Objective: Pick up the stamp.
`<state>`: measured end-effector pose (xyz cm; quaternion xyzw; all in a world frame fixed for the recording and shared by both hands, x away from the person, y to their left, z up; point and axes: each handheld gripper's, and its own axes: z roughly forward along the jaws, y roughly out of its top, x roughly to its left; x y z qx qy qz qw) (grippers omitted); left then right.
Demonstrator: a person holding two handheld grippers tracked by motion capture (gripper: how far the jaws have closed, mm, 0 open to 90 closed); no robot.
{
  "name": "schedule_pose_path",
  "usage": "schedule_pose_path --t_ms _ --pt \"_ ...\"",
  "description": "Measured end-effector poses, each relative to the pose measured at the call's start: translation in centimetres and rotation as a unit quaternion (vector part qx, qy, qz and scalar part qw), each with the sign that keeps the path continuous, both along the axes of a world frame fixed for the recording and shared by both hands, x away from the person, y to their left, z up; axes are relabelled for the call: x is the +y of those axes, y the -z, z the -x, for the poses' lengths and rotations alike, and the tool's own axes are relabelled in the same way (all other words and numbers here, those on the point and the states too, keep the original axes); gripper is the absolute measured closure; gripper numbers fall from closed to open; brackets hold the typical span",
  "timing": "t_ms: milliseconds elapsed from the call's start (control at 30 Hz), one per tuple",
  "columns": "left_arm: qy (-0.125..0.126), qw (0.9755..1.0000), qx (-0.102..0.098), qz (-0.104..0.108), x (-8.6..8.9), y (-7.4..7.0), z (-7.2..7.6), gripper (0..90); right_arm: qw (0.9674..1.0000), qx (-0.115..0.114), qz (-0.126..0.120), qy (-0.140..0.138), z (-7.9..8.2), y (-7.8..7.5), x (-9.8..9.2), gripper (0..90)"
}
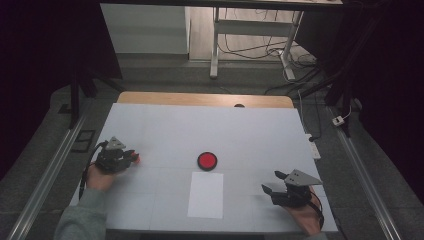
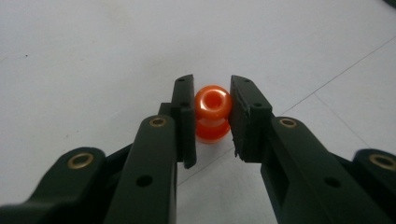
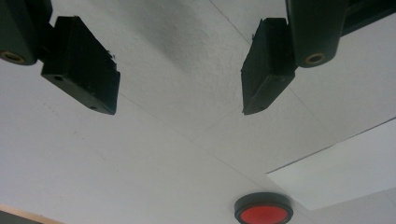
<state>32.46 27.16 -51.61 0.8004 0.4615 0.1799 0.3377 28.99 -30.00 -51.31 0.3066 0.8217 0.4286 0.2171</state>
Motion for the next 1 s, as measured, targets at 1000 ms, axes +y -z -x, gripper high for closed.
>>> schedule_pose_path --t_ms 1000 --pt "0.037 0.9965 -0.038 0.064 -0.9 -2.7 1.3 72.2 1.0000 -0.008 -0.002 0.003 0.1 -0.3 -0.1 28.6"
